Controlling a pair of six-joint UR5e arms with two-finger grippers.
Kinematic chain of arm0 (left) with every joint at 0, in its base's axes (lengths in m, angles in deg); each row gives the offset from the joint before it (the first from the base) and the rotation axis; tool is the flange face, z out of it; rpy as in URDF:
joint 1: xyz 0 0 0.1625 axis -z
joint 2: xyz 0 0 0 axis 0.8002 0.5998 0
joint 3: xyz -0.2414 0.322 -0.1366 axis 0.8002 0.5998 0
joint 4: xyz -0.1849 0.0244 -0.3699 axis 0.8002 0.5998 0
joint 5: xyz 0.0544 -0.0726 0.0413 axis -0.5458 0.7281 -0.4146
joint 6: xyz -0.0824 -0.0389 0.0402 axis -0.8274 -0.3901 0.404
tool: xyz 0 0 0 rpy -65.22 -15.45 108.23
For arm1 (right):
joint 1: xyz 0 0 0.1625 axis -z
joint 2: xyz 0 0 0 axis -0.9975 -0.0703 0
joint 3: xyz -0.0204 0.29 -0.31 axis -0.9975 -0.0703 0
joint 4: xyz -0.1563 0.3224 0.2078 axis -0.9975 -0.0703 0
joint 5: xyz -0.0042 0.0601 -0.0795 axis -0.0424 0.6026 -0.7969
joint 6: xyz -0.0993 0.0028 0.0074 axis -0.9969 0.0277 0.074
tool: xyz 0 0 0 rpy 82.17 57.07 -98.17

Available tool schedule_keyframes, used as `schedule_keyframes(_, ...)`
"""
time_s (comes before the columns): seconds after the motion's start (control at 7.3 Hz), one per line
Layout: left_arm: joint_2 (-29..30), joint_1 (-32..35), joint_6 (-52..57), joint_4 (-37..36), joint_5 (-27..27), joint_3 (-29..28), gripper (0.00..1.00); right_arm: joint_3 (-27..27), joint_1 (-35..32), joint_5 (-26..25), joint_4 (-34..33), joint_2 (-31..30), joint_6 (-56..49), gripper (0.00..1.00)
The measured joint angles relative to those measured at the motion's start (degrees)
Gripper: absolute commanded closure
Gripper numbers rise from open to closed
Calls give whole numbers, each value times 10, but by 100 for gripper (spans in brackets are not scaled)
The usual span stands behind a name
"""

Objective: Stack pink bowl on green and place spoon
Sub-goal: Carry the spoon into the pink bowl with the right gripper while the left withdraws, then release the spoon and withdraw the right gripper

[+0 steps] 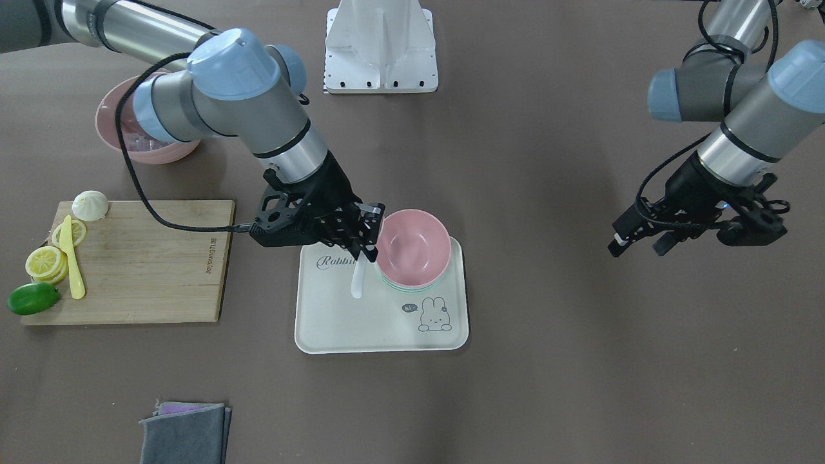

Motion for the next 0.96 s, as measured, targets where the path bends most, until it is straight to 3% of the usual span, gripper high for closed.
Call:
schedule_keyframes(0.14, -27, 16, 34, 1, 0, 11, 2, -34, 16, -29, 28, 17, 11, 100)
schedule_keyframes(0.27, -42, 24, 57, 2, -1, 15, 2, -50, 26, -43, 40, 27, 21, 25)
schedule_keyframes(0.41, -48, 28, 67, 2, -1, 15, 2, -57, 32, -47, 45, 30, 26, 0)
schedule_keyframes(0.82, -51, 30, 72, 2, -1, 15, 2, -48, 32, -41, 46, 27, 25, 0)
schedule_keyframes(0.96, -51, 30, 72, 3, -1, 15, 2, -37, 18, -18, 39, 22, 24, 0)
